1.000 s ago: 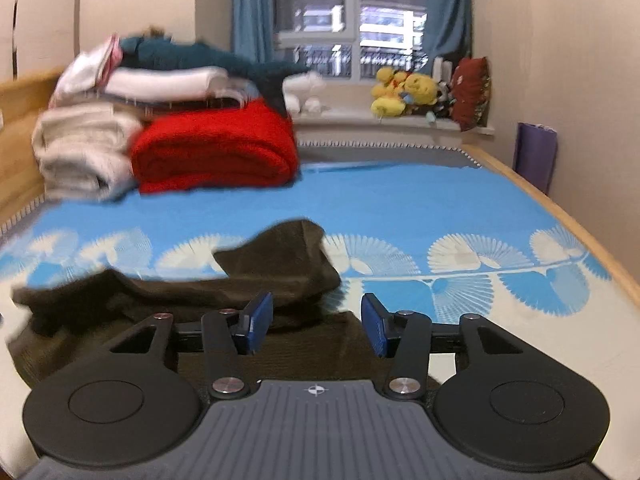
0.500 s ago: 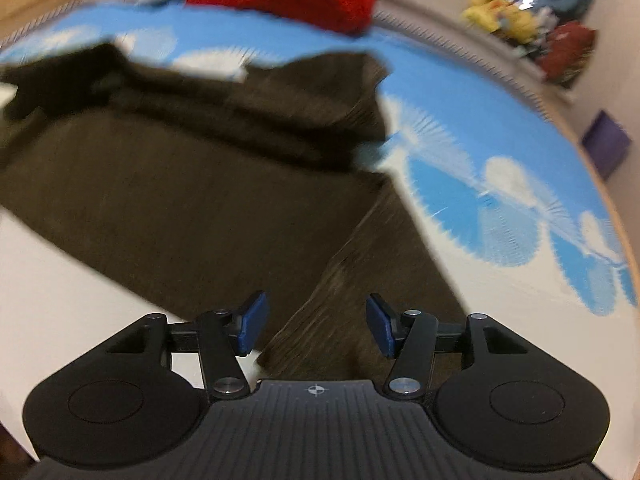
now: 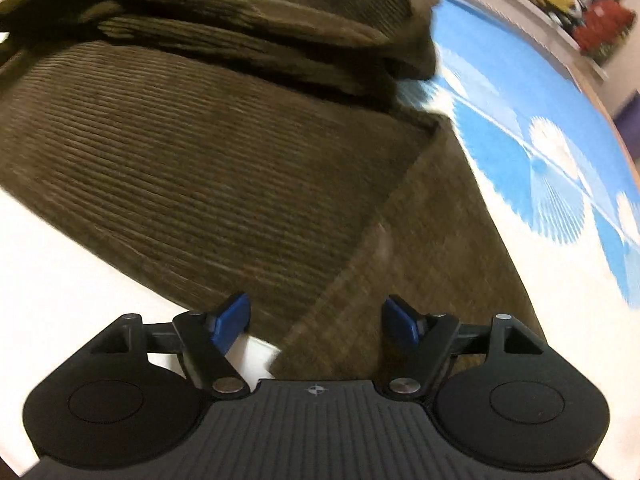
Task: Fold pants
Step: 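Grasp the hem of one pants leg with the right gripper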
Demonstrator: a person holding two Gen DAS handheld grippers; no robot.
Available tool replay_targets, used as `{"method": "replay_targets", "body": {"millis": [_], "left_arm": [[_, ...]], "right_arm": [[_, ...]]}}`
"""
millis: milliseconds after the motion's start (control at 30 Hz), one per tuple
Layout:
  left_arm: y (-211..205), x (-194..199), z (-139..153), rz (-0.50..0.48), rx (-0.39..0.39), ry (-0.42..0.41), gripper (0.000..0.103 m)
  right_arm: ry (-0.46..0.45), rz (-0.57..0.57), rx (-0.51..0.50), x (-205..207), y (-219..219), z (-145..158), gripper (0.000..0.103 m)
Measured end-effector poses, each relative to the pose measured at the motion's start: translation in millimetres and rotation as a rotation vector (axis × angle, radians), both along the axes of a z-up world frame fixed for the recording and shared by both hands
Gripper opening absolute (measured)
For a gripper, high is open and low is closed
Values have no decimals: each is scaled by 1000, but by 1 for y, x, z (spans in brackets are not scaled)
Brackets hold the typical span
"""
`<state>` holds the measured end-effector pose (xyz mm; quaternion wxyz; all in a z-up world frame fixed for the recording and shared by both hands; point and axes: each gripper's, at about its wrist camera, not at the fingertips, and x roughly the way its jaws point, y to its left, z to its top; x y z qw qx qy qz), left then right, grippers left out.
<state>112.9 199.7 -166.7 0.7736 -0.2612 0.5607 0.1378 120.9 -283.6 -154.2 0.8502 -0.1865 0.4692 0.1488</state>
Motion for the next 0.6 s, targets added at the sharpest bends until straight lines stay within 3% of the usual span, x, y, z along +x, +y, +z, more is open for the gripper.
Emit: {"method": "replay_targets", "body": {"millis": [100, 200, 333, 433, 500, 600], "left_arm": [[-6, 5, 1, -1, 24, -8, 80], [-15, 4, 2, 0, 62, -7, 77], [-21, 4, 5, -9, 110, -33, 52], [-19, 2, 10, -3, 106, -49, 34], [-18, 2, 14, -11, 98, -61, 29], [-16, -8, 28, -43, 104, -88, 24]], "right_arm": [[-78, 150, 5, -16, 19, 6, 75], [-42, 253, -52, -21, 37, -6, 76], [-57, 298, -116, -22, 51, -14, 76], [-22, 299, -72, -16, 50, -13, 55], [-26, 329, -82, -18, 56, -13, 21], [-49, 373, -128, -27, 60, -12, 14]]}}
